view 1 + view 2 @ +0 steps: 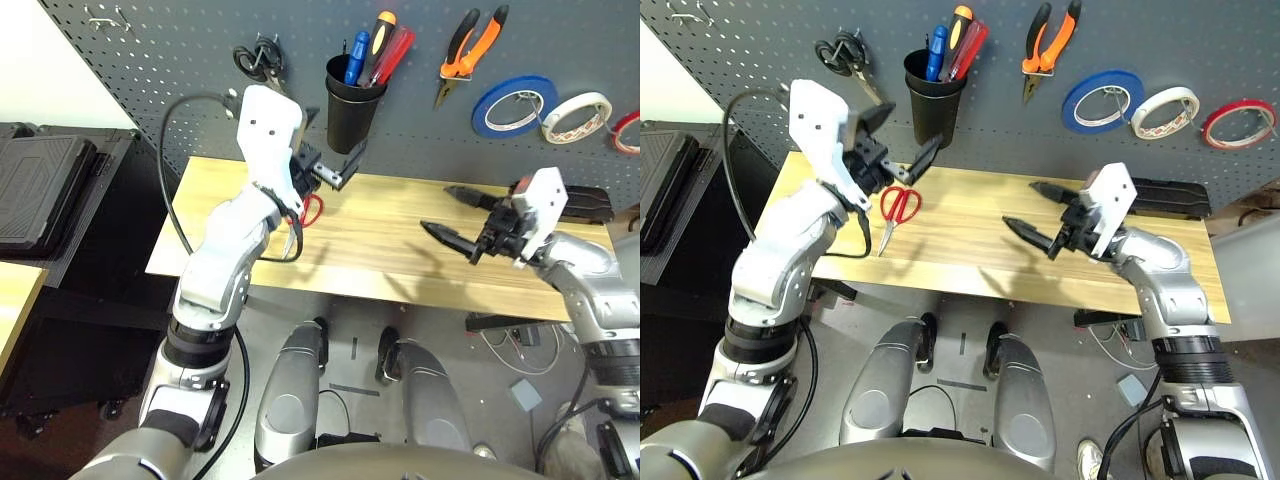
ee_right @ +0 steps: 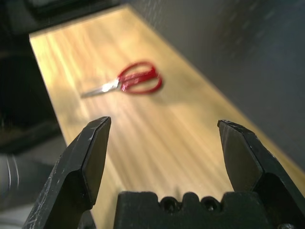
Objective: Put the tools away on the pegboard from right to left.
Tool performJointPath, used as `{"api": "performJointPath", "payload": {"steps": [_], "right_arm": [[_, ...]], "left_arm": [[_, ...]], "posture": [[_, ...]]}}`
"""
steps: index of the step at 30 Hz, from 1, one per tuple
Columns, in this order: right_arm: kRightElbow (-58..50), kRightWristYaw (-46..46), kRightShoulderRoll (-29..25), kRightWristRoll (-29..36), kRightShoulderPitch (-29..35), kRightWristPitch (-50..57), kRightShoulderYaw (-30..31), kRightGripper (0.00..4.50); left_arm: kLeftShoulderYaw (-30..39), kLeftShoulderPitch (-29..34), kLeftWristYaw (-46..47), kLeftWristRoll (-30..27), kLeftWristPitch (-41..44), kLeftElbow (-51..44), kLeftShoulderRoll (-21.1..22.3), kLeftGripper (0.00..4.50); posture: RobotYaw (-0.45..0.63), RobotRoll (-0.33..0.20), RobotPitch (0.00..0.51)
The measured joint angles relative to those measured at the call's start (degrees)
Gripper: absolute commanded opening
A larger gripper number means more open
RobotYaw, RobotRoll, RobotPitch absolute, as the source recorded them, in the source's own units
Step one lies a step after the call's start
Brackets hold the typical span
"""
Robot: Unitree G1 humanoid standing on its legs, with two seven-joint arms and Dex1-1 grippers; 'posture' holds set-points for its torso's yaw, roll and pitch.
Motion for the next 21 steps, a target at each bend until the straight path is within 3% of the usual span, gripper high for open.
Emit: {"api": "performJointPath", "payload": {"steps": [6,12,15,21], "right_arm": [[6.3,-4.0,4.0,-7.7,-3.4,-0.5,5.8,4.5],[11.4,-8.0,7.8,-13.2,-5.8,-2.1,8.9,4.5],[12.6,-9.5,9.4,-15.3,-6.2,-2.5,10.1,4.5],[14.3,-13.0,13.4,-17.5,-6.2,-2.9,11.2,4.5]], "left_arm": [[-0.5,3.5,2.1,3.1,-2.1,10.3,-0.5,4.48],[0.6,3.0,3.8,4.8,-7.0,23.7,-0.8,4.48],[2.2,0.4,5.2,5.3,-10.4,32.5,-1.4,4.48],[5.6,-10.5,7.9,5.7,-20.9,54.5,-2.6,4.48]], "posture": [[0.25,0.0,0.283],[0.23,0.0,0.282],[0.23,0.0,0.282],[0.22,0.0,0.288]]}}
